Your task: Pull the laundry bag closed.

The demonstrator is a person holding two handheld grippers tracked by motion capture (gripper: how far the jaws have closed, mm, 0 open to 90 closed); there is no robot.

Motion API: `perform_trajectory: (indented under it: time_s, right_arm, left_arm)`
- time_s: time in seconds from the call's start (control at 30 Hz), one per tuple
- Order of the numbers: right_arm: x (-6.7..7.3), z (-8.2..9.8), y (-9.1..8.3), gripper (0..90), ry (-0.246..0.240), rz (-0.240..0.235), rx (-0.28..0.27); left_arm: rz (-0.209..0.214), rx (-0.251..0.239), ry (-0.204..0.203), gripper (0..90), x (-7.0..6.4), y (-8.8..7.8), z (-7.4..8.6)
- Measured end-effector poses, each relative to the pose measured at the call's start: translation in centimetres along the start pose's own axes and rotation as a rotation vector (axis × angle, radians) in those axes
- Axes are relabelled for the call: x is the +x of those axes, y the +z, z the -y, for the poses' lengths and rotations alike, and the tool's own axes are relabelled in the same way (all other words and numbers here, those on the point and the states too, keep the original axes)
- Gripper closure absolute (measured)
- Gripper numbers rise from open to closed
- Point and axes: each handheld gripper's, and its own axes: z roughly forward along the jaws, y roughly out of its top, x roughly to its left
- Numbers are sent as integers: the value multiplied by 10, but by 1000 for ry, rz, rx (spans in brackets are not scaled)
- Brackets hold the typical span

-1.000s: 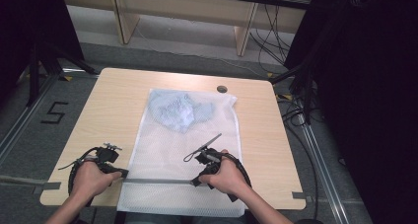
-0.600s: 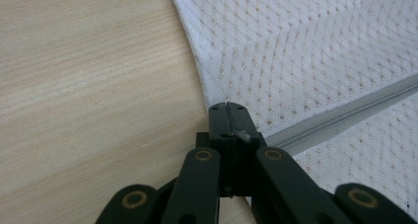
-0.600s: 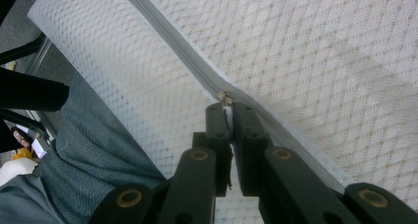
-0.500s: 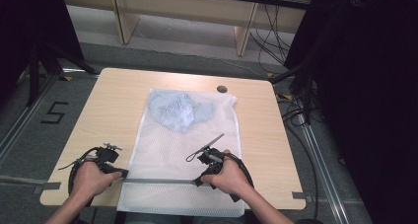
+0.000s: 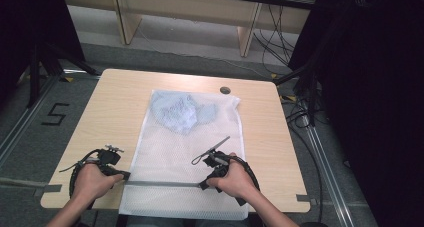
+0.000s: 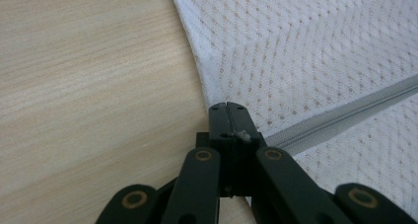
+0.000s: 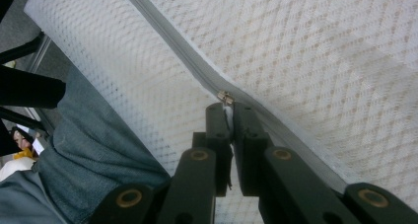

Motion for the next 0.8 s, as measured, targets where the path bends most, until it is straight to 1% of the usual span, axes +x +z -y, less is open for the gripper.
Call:
perform_trajectory:
  time_s: [0.03,0.1,0.13,0.17,0.2,0.3,0.33,0.43,0.47,0.5,0.53,0.57,0.6,0.63,0.7,0.77,0.8]
  right_arm:
    - [-2,0,0,871,-20,3,3]
    - [-2,1,-1,871,-7,-1,4]
    - [-2,1,-1,871,-2,5,6]
    - [-4,2,-1,871,-20,5,0]
    - [-3,2,-1,871,2,0,-5]
    - [-3,2,-3,871,3,4,-1]
    - [-4,3,-3,871,-2,-1,-6]
    - [-4,3,-4,871,2,7,1]
    - [-6,4,-4,871,-16,-6,1]
    - [-5,4,-5,871,-2,-9,0]
    - [-6,5,-5,871,1,3,0]
    - [-5,5,-4,871,11,1,-8]
    - [-7,5,-4,871,-9,6,-13]
    - [-7,6,-6,871,3,3,-5]
    - [-7,6,-6,871,11,7,2]
    - [-7,7,-7,871,18,-3,-2]
    - [-8,7,-7,871,4,-1,-7]
  left_arm:
    - [-2,-1,3,900,0,0,0]
    - [0,0,2,900,0,0,0]
    - [-1,-1,1,900,0,0,0]
    - [0,1,1,900,0,0,0]
    - [0,0,1,900,0,0,0]
    - [0,0,-1,900,0,0,0]
    - [-1,1,0,900,0,0,0]
    - [-1,0,0,900,0,0,0]
    - [0,1,-1,900,0,0,0]
    - [-1,1,0,900,0,0,0]
    - [-1,1,0,900,0,0,0]
    - [0,0,-1,900,0,0,0]
    - [1,-1,-4,900,0,0,0]
    - [1,-1,-5,900,0,0,0]
    - [0,0,-1,900,0,0,0]
    - [0,0,1,900,0,0,0]
    - [0,-1,-3,900,0,0,0]
